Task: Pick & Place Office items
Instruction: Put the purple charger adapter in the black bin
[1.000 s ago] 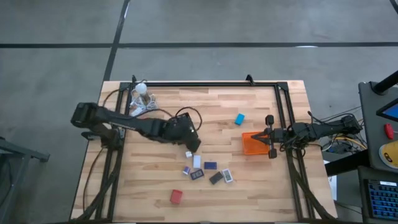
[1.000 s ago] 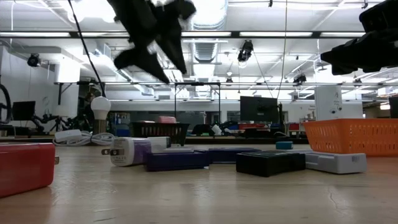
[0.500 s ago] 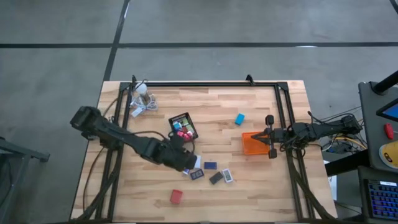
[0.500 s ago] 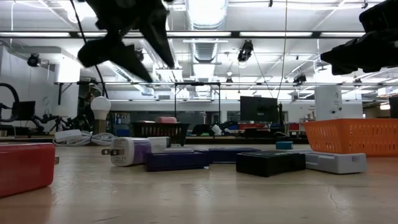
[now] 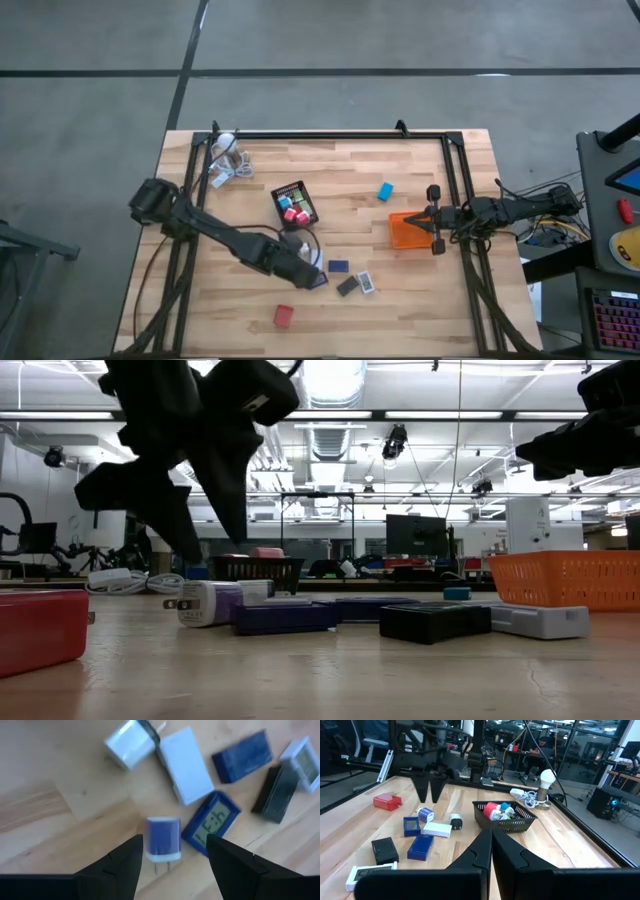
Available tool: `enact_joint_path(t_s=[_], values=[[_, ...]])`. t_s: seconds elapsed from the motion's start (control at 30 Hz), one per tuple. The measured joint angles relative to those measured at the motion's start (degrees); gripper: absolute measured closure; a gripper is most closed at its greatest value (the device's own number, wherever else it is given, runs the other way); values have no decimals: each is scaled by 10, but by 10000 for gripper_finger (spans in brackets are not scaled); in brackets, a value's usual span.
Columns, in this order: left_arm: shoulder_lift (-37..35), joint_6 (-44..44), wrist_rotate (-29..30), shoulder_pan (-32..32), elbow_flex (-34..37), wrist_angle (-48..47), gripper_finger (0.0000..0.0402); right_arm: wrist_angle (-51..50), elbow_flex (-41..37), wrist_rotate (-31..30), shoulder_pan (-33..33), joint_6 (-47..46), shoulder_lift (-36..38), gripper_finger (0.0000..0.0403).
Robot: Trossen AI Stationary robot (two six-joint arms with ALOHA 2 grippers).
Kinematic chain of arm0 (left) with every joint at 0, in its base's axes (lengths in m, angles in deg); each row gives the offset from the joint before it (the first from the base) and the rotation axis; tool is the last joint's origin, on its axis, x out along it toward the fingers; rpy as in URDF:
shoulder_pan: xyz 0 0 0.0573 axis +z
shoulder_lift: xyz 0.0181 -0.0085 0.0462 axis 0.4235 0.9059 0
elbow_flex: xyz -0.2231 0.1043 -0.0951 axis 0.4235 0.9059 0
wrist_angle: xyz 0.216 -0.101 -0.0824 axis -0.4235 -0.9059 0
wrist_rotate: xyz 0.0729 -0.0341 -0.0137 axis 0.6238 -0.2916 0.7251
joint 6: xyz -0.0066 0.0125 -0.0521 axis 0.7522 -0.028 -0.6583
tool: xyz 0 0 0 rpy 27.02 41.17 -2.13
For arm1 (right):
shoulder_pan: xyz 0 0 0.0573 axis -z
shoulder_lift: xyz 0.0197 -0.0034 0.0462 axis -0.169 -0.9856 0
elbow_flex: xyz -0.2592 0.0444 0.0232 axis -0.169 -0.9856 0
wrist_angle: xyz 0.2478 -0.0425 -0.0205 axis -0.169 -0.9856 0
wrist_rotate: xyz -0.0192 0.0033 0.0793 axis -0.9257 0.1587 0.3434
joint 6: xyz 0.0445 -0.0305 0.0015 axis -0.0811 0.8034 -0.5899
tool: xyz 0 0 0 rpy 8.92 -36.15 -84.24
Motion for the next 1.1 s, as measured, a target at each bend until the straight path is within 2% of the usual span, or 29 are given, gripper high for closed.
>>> enact_joint_path(t_s=[0.3,0.67,0.9,1.1], values=[[37,36,-44,8,0,22,177,0,0,0,0,0,0,394],[50,41,-47,18,0,22,177,0,0,0,0,0,0,394],[73,47,-78,33,0,22,179,0,0,0,0,0,0,394],[71,47,-82,36,0,22,188,0,0,0,0,0,0,394]])
